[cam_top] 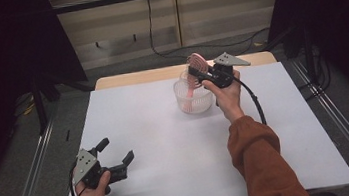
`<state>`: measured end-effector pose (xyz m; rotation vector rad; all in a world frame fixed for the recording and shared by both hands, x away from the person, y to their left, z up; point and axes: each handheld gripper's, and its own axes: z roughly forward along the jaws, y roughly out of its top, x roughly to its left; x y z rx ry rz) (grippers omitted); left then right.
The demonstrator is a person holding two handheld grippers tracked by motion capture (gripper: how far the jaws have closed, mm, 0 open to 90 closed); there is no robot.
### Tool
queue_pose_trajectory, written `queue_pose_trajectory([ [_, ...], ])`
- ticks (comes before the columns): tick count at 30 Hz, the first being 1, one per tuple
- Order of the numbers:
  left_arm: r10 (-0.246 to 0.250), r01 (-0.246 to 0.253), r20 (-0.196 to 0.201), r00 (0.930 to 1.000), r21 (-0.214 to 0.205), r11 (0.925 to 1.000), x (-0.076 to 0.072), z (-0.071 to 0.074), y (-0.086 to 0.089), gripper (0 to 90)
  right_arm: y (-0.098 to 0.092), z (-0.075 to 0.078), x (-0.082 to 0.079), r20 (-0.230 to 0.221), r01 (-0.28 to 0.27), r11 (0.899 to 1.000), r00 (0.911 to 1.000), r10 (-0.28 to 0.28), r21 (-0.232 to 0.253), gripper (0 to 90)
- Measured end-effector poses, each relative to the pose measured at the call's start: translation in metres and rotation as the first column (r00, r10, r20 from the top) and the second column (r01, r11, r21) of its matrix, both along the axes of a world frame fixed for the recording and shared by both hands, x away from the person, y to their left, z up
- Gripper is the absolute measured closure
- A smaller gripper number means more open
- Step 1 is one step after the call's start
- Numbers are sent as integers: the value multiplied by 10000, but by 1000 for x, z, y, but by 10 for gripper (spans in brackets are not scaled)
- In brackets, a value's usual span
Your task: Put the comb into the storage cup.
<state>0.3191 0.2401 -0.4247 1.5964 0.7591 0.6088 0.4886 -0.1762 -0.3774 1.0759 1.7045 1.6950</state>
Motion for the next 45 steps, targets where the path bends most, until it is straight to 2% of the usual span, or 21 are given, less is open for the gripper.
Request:
queue_pose_trajectory([
  [5,31,-31,25,10000,7,10000,0,0,1,29,-2,0,0,20,253,9993,9997,-252,-268,629],
  [9,48,-48,19,10000,-72,10000,0,0,1,29,-5,0,0,-69,493,9984,9987,-495,-266,622],
  [13,47,-47,20,10000,30,10000,0,0,1,29,-11,-1,-1,-110,699,9971,9975,-703,-300,604],
  [21,27,-27,3,10000,102,9999,0,0,0,30,-21,-5,-2,-247,1071,9918,9937,-1091,-701,570],
  [24,63,-63,66,10000,115,9999,0,1,1,32,-24,-7,-2,-296,1087,9931,9935,-1101,-438,568],
  [32,46,-46,-10,10000,76,10000,0,0,0,33,-30,-9,-1,-423,1306,9888,9901,-1338,-718,506],
  [45,42,-41,-55,10000,138,9999,1,0,1,32,-36,-14,4,-715,1366,9873,9872,-1424,-809,433],
])
